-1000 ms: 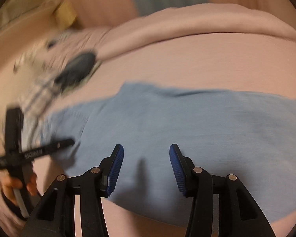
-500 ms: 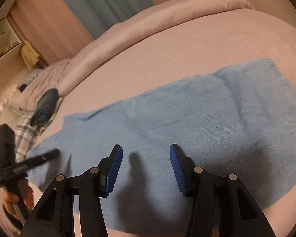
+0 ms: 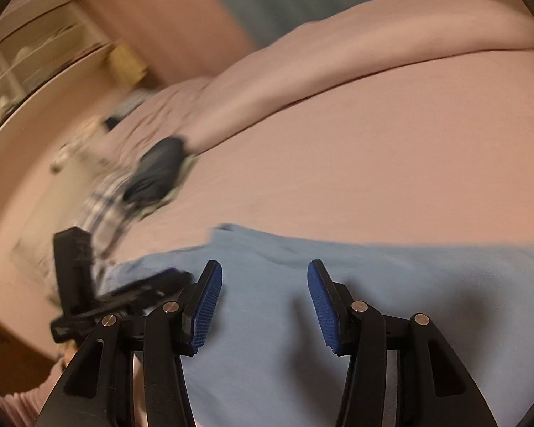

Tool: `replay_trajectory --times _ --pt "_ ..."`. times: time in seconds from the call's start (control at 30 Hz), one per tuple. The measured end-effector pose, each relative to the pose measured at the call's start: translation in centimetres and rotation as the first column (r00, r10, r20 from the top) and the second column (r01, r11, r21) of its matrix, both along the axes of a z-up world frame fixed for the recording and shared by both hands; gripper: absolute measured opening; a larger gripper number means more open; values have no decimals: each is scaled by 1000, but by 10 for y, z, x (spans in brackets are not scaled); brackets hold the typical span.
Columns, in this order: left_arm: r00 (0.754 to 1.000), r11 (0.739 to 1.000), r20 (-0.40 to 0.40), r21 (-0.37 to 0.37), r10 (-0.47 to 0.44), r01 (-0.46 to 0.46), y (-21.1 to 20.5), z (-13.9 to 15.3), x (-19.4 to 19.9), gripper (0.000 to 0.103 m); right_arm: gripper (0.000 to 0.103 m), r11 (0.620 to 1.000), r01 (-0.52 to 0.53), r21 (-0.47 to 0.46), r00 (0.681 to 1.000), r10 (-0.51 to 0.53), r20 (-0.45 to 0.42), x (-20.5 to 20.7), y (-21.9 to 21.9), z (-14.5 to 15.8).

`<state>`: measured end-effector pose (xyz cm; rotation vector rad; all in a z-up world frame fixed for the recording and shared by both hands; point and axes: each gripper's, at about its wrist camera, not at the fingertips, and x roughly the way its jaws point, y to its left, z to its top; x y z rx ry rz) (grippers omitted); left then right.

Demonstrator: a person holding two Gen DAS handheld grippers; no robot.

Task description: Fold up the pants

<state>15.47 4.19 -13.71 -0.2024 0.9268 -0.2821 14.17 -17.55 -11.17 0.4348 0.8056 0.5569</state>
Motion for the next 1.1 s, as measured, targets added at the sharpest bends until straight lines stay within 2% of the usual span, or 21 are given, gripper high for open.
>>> replay_trajectory --times 0.1,0.23,0.3,0.33,0.37,0.4,0.43,0.47,0.5,0.53,0.57,0.6,0.63,0.67,0.8,0.9,0.93,0.97,1.1 --pt "1000 1000 -19 27 8 -8 11 -8 8 74 51 996 -65 -63 998 63 -30 39 45 -4" --pt "1000 1000 -31 3 0 0 19 -17 12 73 51 981 -166 -102 985 159 -72 79 99 -11" --pt "1000 1000 -24 13 -10 10 17 -18 12 74 51 967 -209 -146 970 186 -155 96 118 -24" --pt "1000 1000 -22 18 -13 13 17 -18 12 75 43 960 -225 -168 962 191 -196 96 114 -30" --pt "1000 1000 -19 24 -17 18 17 -19 12 75 30 953 -234 -192 953 187 -237 103 119 -38" --pt "1000 999 -15 26 -20 21 16 -19 12 76 27 952 -248 -177 945 198 -258 107 120 -41" --pt "1000 999 -14 27 -22 22 17 -19 14 77 13 955 -248 -162 944 202 -260 107 116 -40" --pt "1000 999 -12 31 -23 24 16 -20 14 78 8 961 -232 -152 949 188 -254 107 113 -38" --pt "1000 999 -12 44 -23 24 14 -20 15 79 7 967 -186 -172 962 143 -232 108 111 -35" --pt "1000 998 -13 64 -24 24 11 -20 16 79 0 970 -162 -183 968 120 -221 110 112 -34" --pt "1000 997 -12 77 -25 26 14 -21 10 80 0 966 -99 -238 979 52 -196 112 111 -34" --pt "1000 994 -11 101 -28 29 10 -21 10 80 0 967 -85 -241 978 34 -207 116 110 -37" --pt "999 992 -8 122 -32 32 7 -22 10 80 0 974 -95 -204 972 47 -229 115 107 -40" --pt "999 990 -5 134 -33 34 6 -22 9 80 0 980 -95 -174 976 57 -211 107 104 -37" --pt "1000 993 -8 114 4 -3 5 -18 2 79 4 989 -4 -148 999 -3 -47 56 67 -1" --pt "1000 999 3 50 10 -11 -5 -7 -3 79 20 993 54 -109 999 -54 2 20 32 14" --pt "1000 999 14 43 -8 7 -15 -4 -5 79 34 990 77 -120 997 -77 10 7 20 15" --pt "999 998 22 44 -37 36 -30 0 -7 79 43 986 98 -135 995 -97 10 -4 12 15" --pt "986 983 33 86 -166 162 -85 -2 -17 79 43 974 153 -164 986 -162 -40 -36 -21 0"
